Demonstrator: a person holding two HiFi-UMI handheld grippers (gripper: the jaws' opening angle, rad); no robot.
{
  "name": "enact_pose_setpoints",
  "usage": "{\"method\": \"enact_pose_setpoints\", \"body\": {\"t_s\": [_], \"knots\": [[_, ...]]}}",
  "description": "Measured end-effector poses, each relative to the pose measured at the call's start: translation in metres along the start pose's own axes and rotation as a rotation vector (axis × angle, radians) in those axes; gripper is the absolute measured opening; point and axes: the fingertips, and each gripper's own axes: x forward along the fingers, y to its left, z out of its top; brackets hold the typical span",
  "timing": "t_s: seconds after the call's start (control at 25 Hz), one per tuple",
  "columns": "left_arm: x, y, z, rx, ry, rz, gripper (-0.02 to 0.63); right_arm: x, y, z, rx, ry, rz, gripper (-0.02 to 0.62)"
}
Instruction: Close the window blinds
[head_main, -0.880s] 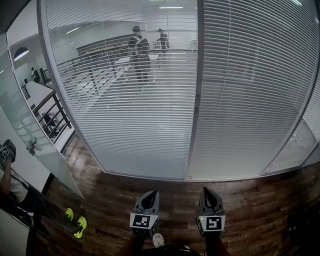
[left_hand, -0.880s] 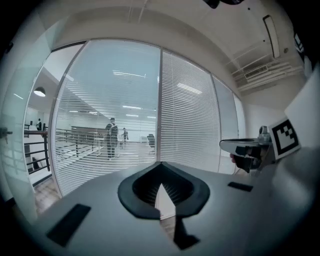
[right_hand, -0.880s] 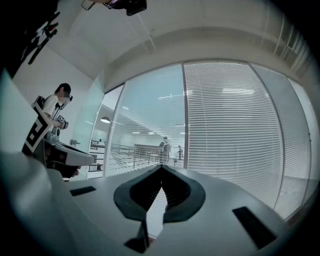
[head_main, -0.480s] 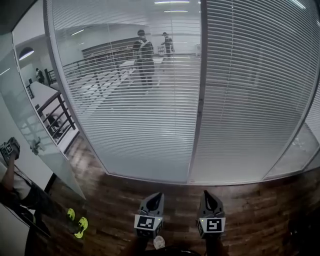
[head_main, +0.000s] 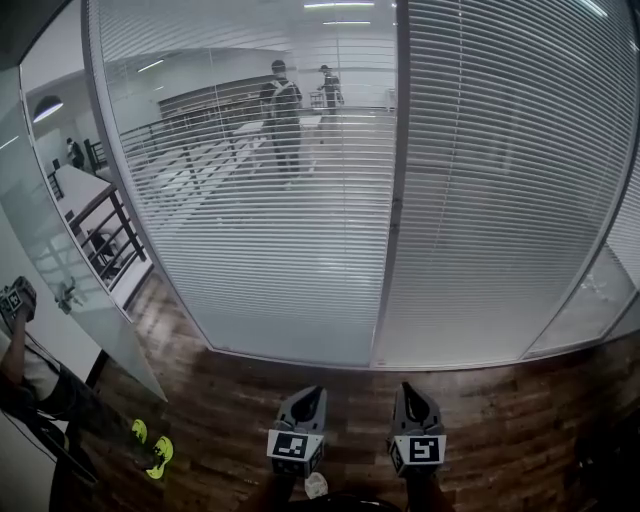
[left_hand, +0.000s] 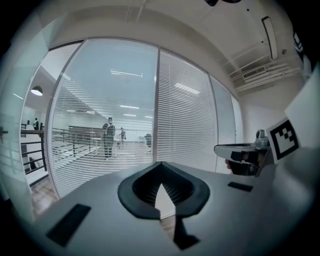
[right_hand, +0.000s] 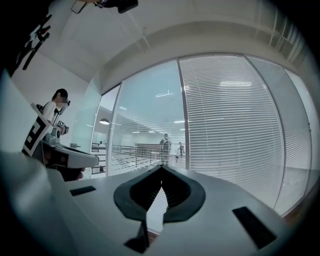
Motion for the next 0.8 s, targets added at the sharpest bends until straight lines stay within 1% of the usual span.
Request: {"method": "enact_pose_setpoints", "body": {"t_s": [0.2,0.32,0.64,0.8], "knots": [[-0.002,0.007,-0.005,-0.001,-0.004,0.003,0.000,0.003,0.009,0.000,-0.014,0.009,-0.015,0.003],[0.000,0.012,-0.009,-0.005,-0.004,0.004,0.000,0.006,0.008,-0.012,-0.026,0.020,-0.042,0.003],[0.006,0.037,-0.007,-0.012,0.006,0.023,0.000,0.027,0.024,-0.013,-0.013,0.023,-0.017,0.003],[0.014,0.058,-0.010,-0.008,0.000,0.028,0.000,0.044,0.033,-0.012,-0.018,0.035,-0.030,0.003]]}}
